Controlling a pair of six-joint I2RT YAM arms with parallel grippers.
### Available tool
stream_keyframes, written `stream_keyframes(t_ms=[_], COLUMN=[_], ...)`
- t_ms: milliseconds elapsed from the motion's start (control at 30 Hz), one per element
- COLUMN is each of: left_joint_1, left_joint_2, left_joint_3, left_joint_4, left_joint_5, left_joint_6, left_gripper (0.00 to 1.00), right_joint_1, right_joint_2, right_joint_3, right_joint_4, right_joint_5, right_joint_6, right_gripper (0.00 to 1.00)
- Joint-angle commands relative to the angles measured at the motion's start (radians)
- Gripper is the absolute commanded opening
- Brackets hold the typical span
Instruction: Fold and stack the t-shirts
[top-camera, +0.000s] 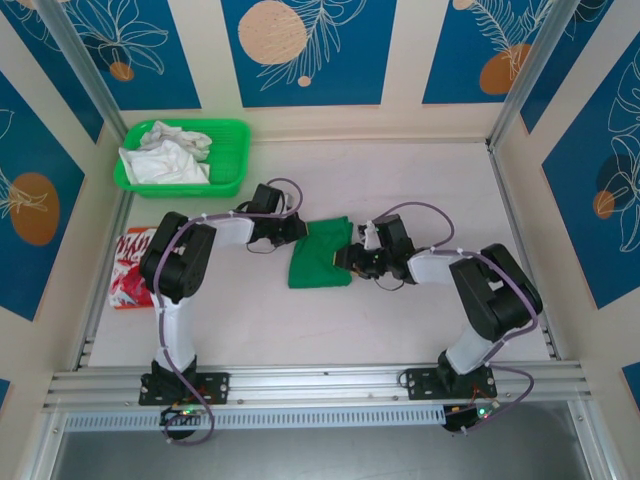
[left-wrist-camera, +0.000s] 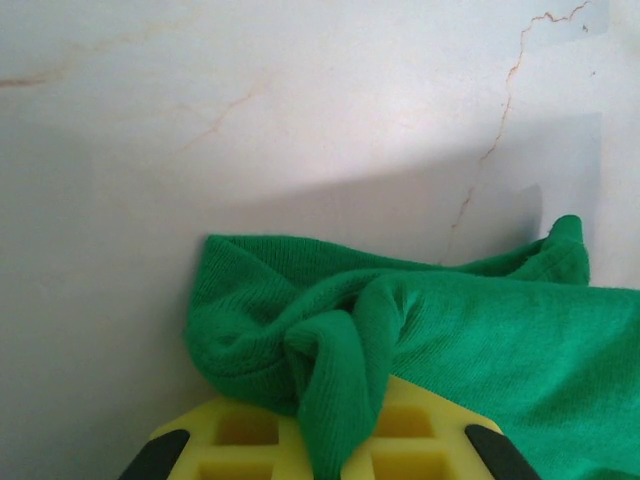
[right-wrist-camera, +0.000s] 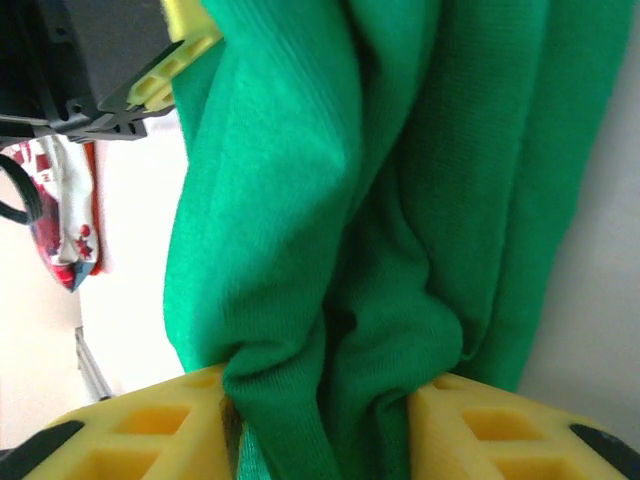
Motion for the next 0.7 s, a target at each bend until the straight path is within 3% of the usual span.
stream_keyframes(t_ms=[0, 100, 200, 433, 667], left_joint_1=[0.009, 0.012, 0.015, 0.025, 0.027], left_joint_2=[-0.019, -0.023, -0.027, -0.038, -0.056], left_joint_3=[-0.031, -0.038, -0.046, -0.061, -0.071], left_joint_4=[-0.034, -0.029, -0.026, -0.018, -0.015], left_joint_5=[0.006, 0.006, 0.006, 0.01, 0.004], left_joint_6=[0.006, 0.005, 0.006, 0.006, 0.005], left_gripper=[0.07, 0.07, 0.07, 0.07, 0.07], right_joint_1=[0.001, 0.003, -0.009, -0.045, -0.029], right_joint_2=[0.058, 0.09, 0.079, -0.052, -0.055], right_joint_3=[0.036, 0.041, 0.038, 0.005, 0.081], right_joint_4=[0.129, 0.182, 0.164, 0.009, -0.154], right_joint_5=[-0.119, -0.151, -0.143, -0.028, 0.151], right_joint_6=[0.062, 0.083, 0.072, -0.002, -0.049], right_gripper=[0.43, 0.38, 0.38, 0.74, 0.78])
